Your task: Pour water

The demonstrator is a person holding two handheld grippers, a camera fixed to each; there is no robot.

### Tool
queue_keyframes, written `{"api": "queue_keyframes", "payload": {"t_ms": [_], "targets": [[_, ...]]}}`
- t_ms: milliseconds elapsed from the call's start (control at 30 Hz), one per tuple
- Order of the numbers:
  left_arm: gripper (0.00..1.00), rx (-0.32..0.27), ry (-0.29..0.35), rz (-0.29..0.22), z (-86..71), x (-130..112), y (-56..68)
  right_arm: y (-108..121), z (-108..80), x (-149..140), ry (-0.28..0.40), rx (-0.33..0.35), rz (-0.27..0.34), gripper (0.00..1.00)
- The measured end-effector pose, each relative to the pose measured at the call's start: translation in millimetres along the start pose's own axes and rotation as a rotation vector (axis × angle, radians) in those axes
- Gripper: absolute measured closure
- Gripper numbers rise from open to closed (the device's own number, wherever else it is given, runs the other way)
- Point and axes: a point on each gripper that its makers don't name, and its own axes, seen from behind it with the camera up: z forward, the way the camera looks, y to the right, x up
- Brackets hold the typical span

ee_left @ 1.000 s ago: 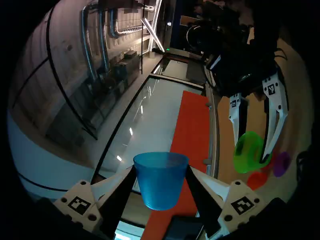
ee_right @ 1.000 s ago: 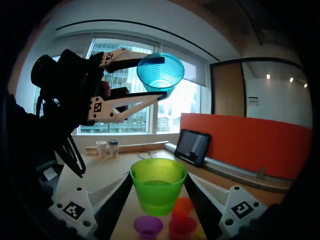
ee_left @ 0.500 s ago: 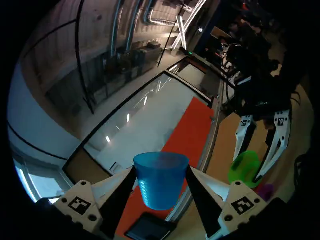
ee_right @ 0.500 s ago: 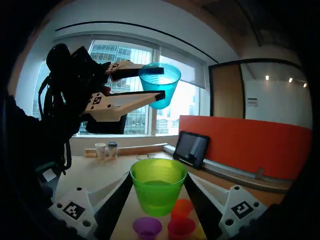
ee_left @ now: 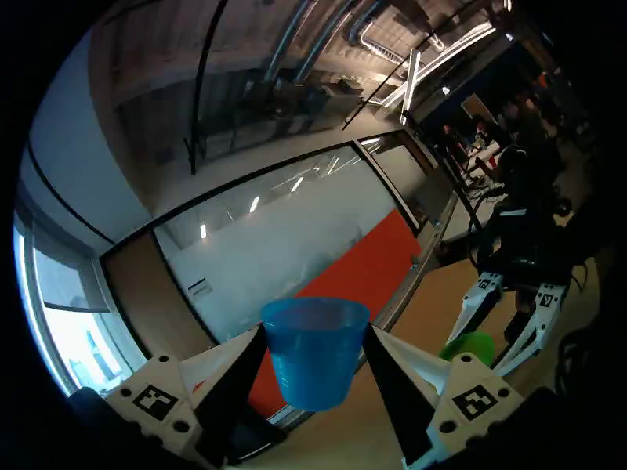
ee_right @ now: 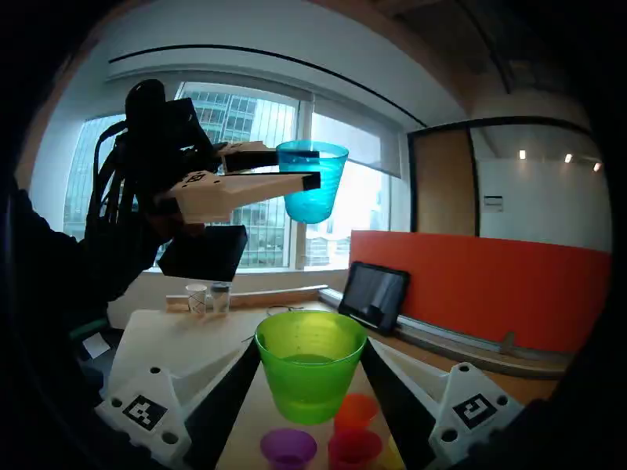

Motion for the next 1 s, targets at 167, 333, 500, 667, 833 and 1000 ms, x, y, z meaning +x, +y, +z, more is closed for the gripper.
{"api": "queue_keyframes", "payload": {"t_ms": [167, 333, 500, 667, 833, 1000], "targets": [[0.15, -0.017, 0.001, -0.112, -2.1, 1, -1.6, -3, -1.4, 3, 0.006, -0.003, -0.001, 0.09], [0.15, -0.025, -0.010, -0.204, -3.8, -3, -3.8, -5, -1.9, 7, 0.016, -0.005, 0.002, 0.09], [0.15, -0.018, -0.022, -0.271, -4.5, -11, -7.4, -5, -2.7, 11, 0.024, -0.007, 0.003, 0.09], [0.15, -0.025, -0.023, -0.357, -3.0, -14, -7.7, -5, -3.7, 14, 0.028, -0.008, 0.004, 0.09], [0.15, -0.035, -0.021, -0.431, -0.8, -14, -7.5, -6, -3.7, 14, 0.030, -0.010, 0.004, 0.09], [0.15, -0.041, -0.031, -0.488, -0.1, -18, -6.3, -6, -3.6, 13, 0.030, -0.011, 0.006, 0.09]]}}
